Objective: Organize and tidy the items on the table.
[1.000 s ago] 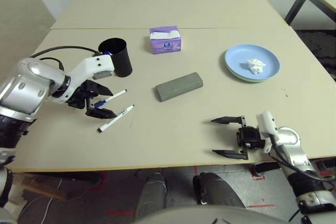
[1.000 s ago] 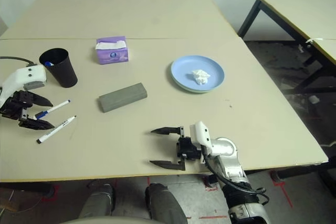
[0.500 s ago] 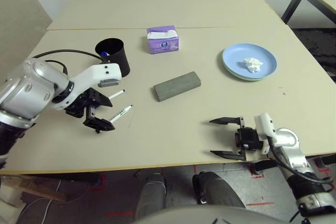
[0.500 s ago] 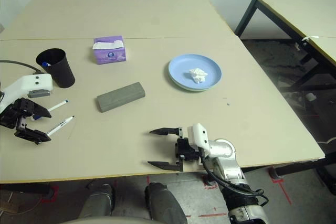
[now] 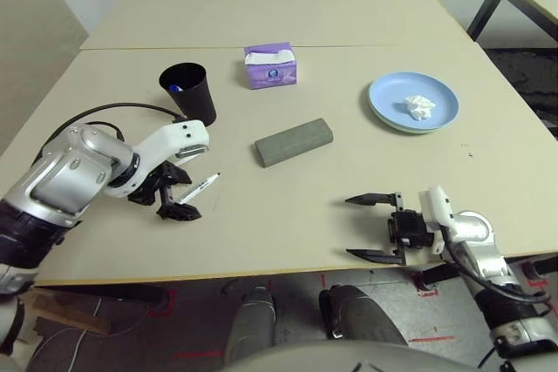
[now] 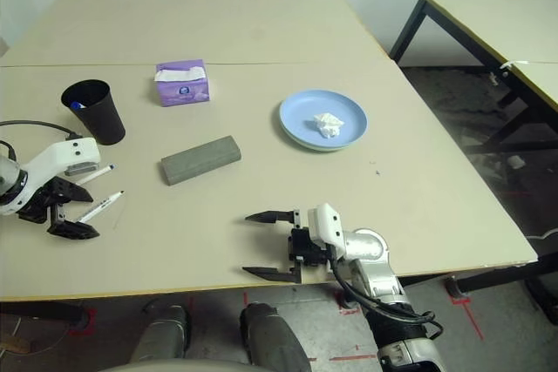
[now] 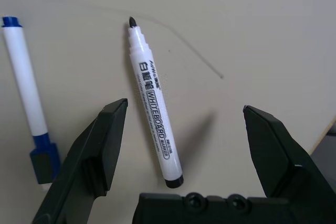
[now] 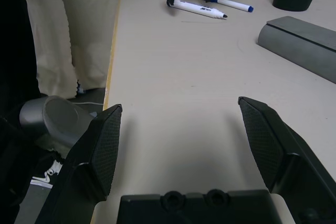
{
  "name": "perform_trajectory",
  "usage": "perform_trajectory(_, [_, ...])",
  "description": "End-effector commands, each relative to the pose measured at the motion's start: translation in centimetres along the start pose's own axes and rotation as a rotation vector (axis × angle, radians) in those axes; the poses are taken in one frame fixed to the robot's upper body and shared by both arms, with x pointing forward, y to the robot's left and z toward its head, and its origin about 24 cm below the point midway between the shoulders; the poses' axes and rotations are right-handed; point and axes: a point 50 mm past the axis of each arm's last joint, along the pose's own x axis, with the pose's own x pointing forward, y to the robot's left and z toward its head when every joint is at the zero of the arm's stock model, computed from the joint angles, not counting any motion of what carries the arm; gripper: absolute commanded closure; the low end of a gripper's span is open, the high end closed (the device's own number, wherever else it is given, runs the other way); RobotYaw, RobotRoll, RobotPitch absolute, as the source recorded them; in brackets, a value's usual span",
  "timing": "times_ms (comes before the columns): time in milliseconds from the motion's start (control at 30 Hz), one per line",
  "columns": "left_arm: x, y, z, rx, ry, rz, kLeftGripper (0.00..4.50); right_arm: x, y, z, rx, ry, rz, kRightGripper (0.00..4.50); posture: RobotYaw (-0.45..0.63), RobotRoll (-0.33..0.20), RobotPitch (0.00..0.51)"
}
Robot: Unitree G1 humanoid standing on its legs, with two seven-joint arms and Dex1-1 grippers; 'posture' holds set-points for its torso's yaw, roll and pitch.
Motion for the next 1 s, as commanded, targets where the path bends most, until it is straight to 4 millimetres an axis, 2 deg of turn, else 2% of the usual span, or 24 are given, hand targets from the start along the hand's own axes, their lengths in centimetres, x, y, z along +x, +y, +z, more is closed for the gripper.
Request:
perform_trajectory(33, [0.7,-0.1,-0.1,-0.009,0.016,-0.010,0.03,0.2,0.4,0.1,-0.005,0.012,0.018,0.00,-0.12,0.000,0.118])
perform_trajectory(467, [1.0,-0.5,-0.2,-0.003,0.032,-0.018,0.03,0.5,0.2,0.5,-0.015,0.016,0.015,0.00,-0.11,0.000,0.113])
perform_trajectory(900, [1.2,-0.9,-0.5,-0.022,0.024,-0.035,4.16,1.1,-0.2,1.0,-0.024,0.012,0.000,0.00,-0.11,0.000,0.113])
perform_trajectory(1000, [1.3,-0.9,-0.5,-0.025,0.022,-0.037,4.21,1.3,-0.4,1.2,-0.028,0.008,-0.003,0.00,-0.12,0.000,0.115])
